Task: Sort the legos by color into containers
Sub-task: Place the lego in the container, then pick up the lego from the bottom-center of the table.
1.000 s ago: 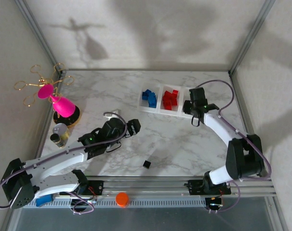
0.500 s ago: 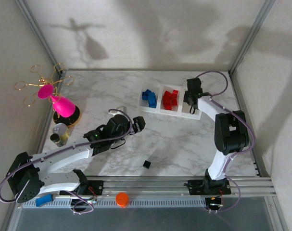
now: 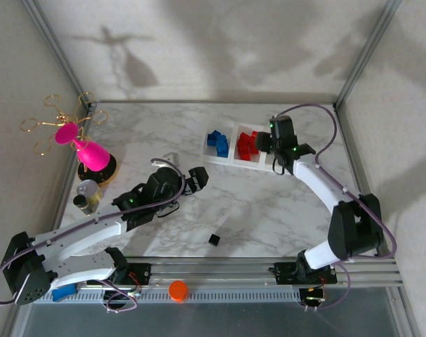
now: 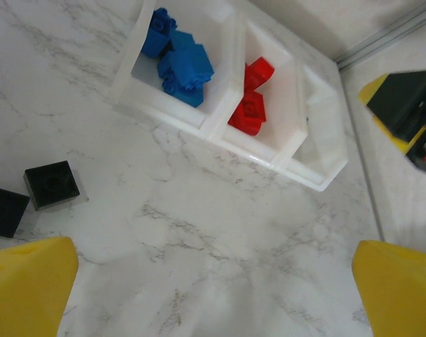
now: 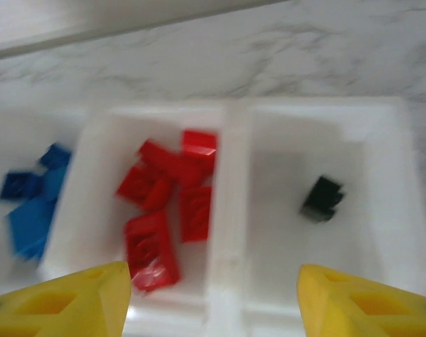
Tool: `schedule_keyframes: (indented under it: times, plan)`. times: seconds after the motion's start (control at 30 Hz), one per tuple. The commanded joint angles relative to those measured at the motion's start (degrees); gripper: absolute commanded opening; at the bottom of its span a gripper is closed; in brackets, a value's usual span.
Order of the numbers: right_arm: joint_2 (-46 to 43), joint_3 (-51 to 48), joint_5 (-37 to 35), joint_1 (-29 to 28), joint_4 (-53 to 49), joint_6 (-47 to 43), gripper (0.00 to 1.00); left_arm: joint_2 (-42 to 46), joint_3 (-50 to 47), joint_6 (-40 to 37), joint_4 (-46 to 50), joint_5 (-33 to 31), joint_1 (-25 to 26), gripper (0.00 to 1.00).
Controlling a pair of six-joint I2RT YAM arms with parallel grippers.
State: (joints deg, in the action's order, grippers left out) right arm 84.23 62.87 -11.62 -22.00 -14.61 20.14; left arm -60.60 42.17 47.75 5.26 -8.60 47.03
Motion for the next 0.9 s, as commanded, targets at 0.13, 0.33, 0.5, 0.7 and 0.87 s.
schedule_keyframes:
  times: [0.13, 0.33, 0.5, 0.7, 0.87]
  plan:
    - [-7.68, -8.67, 5.07, -11.05, -6.93, 0.58, 0.71, 5.91, -4.64, 2.42, 4.41, -2.03, -0.53, 0.99]
    - [-11.68, -15.24, 5.62, -23.53, -8.62, 1.76, 0.72, 10.21, -6.96, 3.14, 8.35, -2.56, -0.53, 0.99]
    - [-12.19, -19.33, 3.83, -34.58, -9.19, 5.47, 0.76, 13.46, -9.32, 4.44, 11.24, -2.69, -0.53, 1.00]
    - [-10.39, -21.65, 2.77, -46.15, -7.78, 7.50, 0.78, 18.91, -12.59, 6.98, 14.35, -3.67, -0.53, 1.00]
    - [-4.94, -19.54, 2.45, -52.82, -7.15, 7.21, 0.81, 22.30, -14.17, 8.38, 16.53, -4.45, -0.53, 1.00]
